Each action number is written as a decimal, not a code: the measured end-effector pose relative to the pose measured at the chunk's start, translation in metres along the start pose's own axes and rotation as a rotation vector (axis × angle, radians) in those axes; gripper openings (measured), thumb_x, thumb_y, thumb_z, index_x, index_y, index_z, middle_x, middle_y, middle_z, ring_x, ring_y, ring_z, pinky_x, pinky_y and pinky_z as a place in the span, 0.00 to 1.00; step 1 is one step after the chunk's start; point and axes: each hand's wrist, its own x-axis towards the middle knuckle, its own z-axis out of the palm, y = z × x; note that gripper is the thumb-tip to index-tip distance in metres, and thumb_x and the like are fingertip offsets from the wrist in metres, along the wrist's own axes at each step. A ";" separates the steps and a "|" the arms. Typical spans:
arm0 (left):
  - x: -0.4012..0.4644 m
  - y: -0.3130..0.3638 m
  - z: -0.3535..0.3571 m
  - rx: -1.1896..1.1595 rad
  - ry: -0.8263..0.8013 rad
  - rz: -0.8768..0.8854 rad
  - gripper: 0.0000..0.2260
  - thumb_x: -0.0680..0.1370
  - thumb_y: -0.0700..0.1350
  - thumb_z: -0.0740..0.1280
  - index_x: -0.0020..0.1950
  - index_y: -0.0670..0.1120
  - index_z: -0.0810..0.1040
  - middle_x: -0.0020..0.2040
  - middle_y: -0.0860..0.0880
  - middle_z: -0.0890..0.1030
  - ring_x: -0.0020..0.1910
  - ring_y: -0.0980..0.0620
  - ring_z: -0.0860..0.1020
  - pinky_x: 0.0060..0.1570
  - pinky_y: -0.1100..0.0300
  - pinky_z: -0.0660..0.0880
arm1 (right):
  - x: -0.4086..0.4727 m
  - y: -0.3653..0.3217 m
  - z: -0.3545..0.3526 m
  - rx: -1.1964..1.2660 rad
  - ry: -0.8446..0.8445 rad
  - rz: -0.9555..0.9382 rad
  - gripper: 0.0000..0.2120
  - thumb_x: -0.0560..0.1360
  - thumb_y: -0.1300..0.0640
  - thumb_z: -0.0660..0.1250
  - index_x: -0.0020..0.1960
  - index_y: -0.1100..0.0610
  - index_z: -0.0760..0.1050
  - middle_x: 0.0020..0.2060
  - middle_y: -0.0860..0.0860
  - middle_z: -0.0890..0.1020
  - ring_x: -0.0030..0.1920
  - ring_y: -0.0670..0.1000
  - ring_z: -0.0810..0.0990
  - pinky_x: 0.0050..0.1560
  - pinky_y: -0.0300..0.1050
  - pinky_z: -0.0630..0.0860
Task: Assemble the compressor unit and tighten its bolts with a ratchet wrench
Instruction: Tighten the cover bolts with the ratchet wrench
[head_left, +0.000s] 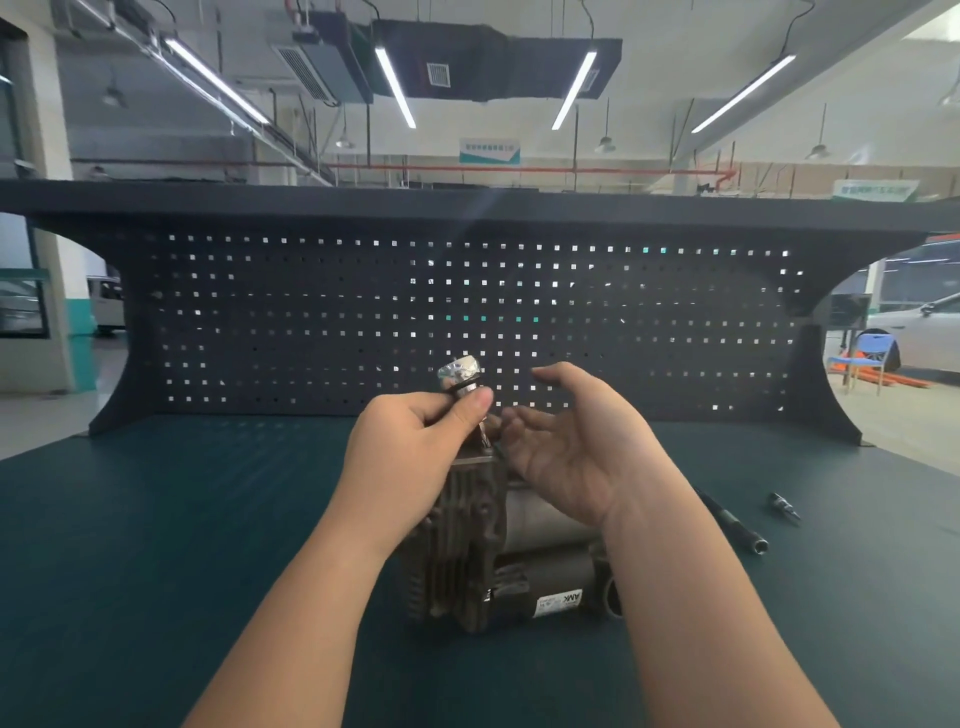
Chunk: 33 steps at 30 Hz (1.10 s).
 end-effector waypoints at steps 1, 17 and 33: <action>0.000 0.001 0.000 -0.006 -0.009 0.003 0.08 0.77 0.56 0.68 0.42 0.58 0.86 0.37 0.45 0.85 0.45 0.42 0.83 0.50 0.44 0.78 | 0.000 0.000 0.000 -0.056 -0.039 0.014 0.12 0.77 0.58 0.63 0.54 0.66 0.74 0.38 0.58 0.80 0.26 0.50 0.76 0.23 0.35 0.72; -0.001 -0.006 -0.001 0.011 -0.083 0.053 0.08 0.77 0.54 0.69 0.42 0.55 0.86 0.37 0.60 0.85 0.40 0.63 0.82 0.43 0.65 0.75 | 0.037 -0.026 0.114 -1.863 -0.053 -0.100 0.16 0.78 0.44 0.63 0.47 0.58 0.74 0.41 0.54 0.82 0.34 0.52 0.77 0.29 0.37 0.71; -0.001 0.001 -0.001 0.172 -0.072 0.121 0.14 0.69 0.67 0.62 0.49 0.65 0.79 0.34 0.58 0.84 0.38 0.57 0.81 0.40 0.54 0.76 | 0.067 -0.023 0.049 -0.130 0.006 0.406 0.12 0.78 0.58 0.60 0.38 0.63 0.71 0.26 0.51 0.74 0.24 0.48 0.71 0.22 0.35 0.70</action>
